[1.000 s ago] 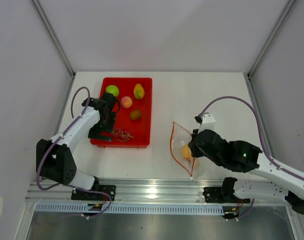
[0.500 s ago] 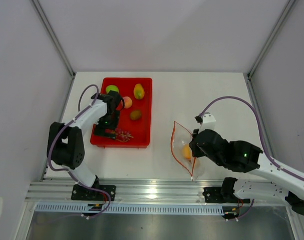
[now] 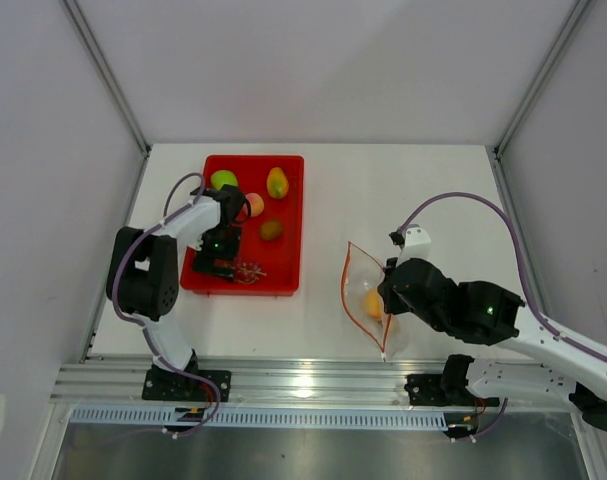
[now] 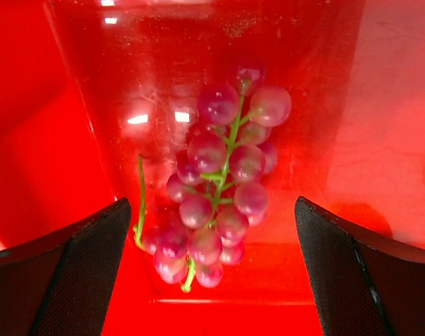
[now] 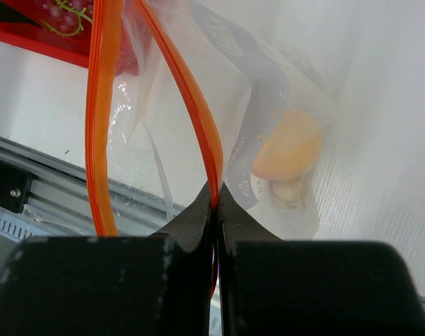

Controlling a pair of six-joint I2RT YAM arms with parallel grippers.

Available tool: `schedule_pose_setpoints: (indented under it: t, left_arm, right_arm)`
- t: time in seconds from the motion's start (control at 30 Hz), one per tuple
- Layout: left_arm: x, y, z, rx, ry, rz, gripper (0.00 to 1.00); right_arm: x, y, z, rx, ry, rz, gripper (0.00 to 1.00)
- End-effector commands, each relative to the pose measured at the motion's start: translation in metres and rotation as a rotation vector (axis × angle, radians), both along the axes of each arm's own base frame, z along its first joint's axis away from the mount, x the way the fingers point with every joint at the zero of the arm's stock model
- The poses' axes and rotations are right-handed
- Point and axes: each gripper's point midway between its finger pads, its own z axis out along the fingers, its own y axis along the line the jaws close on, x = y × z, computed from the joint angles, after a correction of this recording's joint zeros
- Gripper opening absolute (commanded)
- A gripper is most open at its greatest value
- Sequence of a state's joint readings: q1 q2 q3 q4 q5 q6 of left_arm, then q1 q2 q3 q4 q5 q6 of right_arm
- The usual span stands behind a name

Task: Place the food in the zip-top bag and seal the zipper
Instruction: Pick up the fake fruit from the bin.

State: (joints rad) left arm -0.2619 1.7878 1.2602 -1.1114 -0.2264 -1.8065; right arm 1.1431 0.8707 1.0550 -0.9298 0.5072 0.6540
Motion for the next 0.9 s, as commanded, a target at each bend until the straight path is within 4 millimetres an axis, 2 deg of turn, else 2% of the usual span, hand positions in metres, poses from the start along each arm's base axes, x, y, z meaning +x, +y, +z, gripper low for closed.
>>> schedule_pose_setpoints:
  t: [0.0,0.27,0.4,0.63,0.87]
  left_arm:
    - [0.004,-0.002,-0.009,-0.026,0.001,0.031,0.99]
    - [-0.001,0.000,-0.011,-0.022,-0.003,0.036,0.99]
    - [-0.003,0.003,-0.012,-0.010,0.001,0.037,0.90]
    - [-0.006,0.006,-0.015,-0.004,-0.018,0.036,0.64]
    - [-0.006,0.003,-0.013,-0.019,-0.020,0.003,0.53]
  right_arm:
    - [0.001,-0.003,0.006,0.024,-0.014,-0.011,0.00]
    - [0.000,-0.004,0.006,0.037,-0.011,-0.018,0.00]
    - [-0.001,-0.004,0.009,0.049,-0.012,-0.014,0.00]
    - [-0.001,-0.005,0.014,0.069,-0.020,-0.015,0.00]
    - [-0.001,-0.005,0.017,0.073,-0.026,-0.015,0.00]
